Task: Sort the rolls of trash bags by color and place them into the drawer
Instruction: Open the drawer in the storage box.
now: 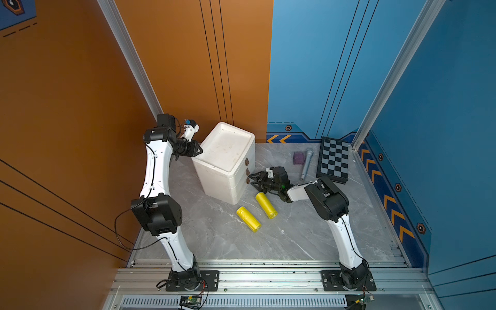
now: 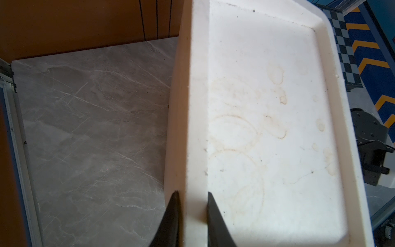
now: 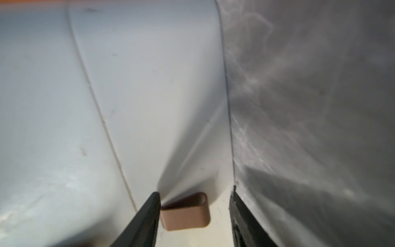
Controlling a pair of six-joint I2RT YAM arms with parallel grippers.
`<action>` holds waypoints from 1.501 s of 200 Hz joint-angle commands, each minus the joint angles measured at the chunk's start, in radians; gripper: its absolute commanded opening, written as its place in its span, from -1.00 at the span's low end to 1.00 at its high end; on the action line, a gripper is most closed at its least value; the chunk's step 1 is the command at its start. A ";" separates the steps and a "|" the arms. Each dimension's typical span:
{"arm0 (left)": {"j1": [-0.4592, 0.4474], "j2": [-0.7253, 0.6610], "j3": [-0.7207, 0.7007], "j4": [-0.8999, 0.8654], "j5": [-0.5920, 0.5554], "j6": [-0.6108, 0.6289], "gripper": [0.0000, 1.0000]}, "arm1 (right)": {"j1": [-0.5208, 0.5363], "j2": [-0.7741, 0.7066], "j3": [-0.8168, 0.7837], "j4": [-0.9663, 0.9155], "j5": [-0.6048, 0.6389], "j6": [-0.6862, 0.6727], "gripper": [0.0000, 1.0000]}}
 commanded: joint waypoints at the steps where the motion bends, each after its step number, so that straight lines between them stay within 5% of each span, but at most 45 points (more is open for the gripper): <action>1: -0.011 -0.073 0.042 0.022 0.236 -0.058 -1.00 | 0.011 -0.007 -0.024 -0.009 0.010 -0.005 0.08; 203: -0.007 -0.067 0.055 0.022 0.242 -0.063 -1.00 | 0.059 0.109 -0.087 0.451 0.200 0.210 0.01; 300: -0.008 -0.070 0.052 0.023 0.246 -0.064 -1.00 | 0.077 0.137 -0.130 0.588 0.266 0.263 -0.42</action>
